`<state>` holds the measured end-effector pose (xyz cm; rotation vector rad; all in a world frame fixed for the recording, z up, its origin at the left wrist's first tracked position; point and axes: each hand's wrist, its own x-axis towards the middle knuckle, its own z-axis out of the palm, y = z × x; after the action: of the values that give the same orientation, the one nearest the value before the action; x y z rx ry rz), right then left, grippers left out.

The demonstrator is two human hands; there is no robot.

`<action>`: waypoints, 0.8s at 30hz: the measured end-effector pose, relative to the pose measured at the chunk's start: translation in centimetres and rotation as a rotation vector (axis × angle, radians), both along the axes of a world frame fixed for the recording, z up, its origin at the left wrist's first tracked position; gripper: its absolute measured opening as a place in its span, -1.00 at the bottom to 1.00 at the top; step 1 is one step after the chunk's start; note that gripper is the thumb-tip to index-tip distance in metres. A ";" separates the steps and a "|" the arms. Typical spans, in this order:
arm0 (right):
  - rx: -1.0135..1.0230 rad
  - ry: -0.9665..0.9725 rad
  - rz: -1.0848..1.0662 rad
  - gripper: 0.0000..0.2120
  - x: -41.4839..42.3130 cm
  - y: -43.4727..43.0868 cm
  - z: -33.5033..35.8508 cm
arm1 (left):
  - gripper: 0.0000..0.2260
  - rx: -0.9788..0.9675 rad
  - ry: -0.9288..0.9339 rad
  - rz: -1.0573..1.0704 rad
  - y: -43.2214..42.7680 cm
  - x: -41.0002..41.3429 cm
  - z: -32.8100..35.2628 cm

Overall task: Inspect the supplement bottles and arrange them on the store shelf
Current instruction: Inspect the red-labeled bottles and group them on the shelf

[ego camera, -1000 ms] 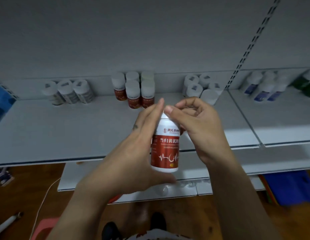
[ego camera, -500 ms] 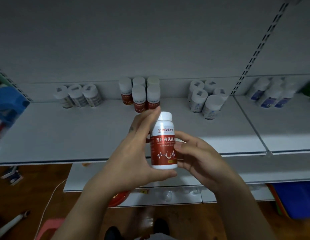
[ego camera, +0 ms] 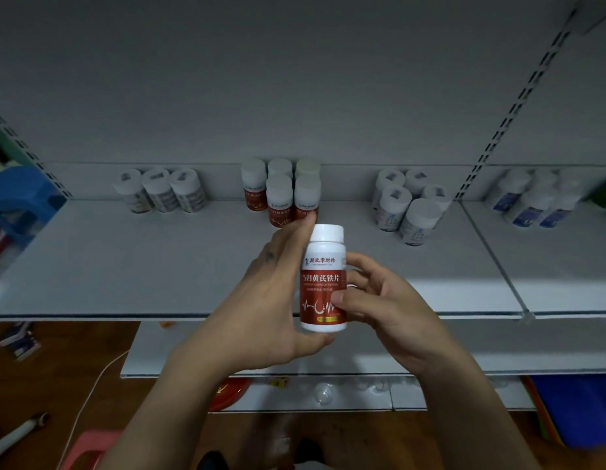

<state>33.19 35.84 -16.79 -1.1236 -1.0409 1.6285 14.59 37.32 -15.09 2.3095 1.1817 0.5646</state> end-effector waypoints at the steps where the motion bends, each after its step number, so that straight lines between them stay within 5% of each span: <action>1: 0.005 -0.007 0.007 -0.47 0.0 0.0 0.0 | 0.12 0.004 0.004 0.006 0.1 0.0 0.0; 24: -0.008 0.061 0.040 -0.55 0.1 0.8 0.0 | 0.15 0.021 0.022 0.027 0.5 0.1 0.0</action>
<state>33.29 36.62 -16.74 -1.0582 -1.0241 1.6893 14.67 37.77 -15.04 2.3259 1.2243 0.5656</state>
